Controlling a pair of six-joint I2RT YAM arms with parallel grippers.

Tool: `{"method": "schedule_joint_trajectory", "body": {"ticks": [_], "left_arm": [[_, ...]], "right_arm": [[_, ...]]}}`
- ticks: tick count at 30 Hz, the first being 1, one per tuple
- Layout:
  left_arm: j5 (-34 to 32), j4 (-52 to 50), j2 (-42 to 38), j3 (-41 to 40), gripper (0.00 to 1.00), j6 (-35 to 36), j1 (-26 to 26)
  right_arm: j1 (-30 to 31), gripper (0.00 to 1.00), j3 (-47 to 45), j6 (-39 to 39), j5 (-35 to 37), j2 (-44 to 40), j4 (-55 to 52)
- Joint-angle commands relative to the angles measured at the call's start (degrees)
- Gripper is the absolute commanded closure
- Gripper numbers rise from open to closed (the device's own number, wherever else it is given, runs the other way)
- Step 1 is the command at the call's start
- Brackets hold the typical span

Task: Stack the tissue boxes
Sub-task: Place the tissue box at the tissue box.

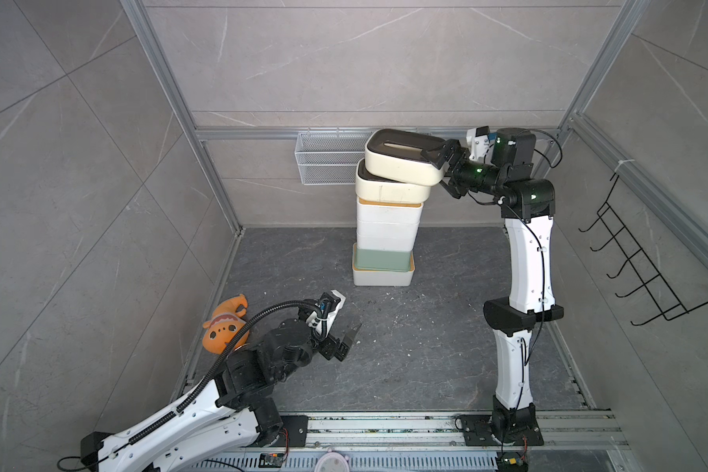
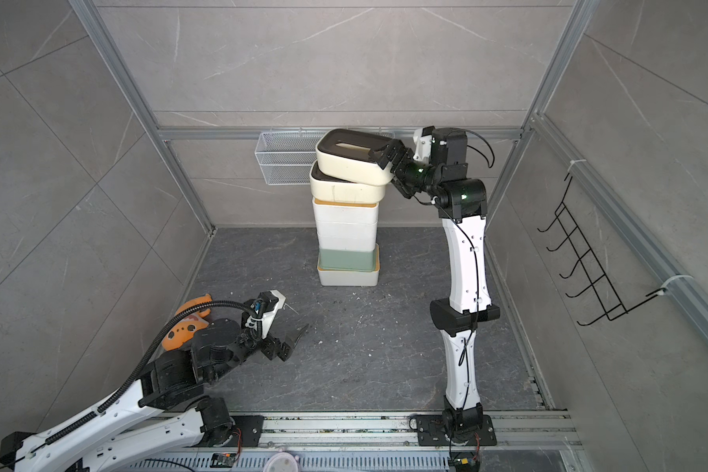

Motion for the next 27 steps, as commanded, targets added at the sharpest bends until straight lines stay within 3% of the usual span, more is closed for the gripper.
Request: {"method": "schedule_joint_trajectory", "body": {"ticks": [1,27], "left_arm": [[0.05,2.88,0.07,0.25,0.00,0.28,-0.05],[-0.43,2.97,1.38,1.03,0.00,0.15,0.09]], "right_arm": [[0.08,0.00,-0.45,0.32,-0.20,-2.38,1.72],[0.15,0.00,-1.95,-0.62,2.97,-5.09,0.73]]}}
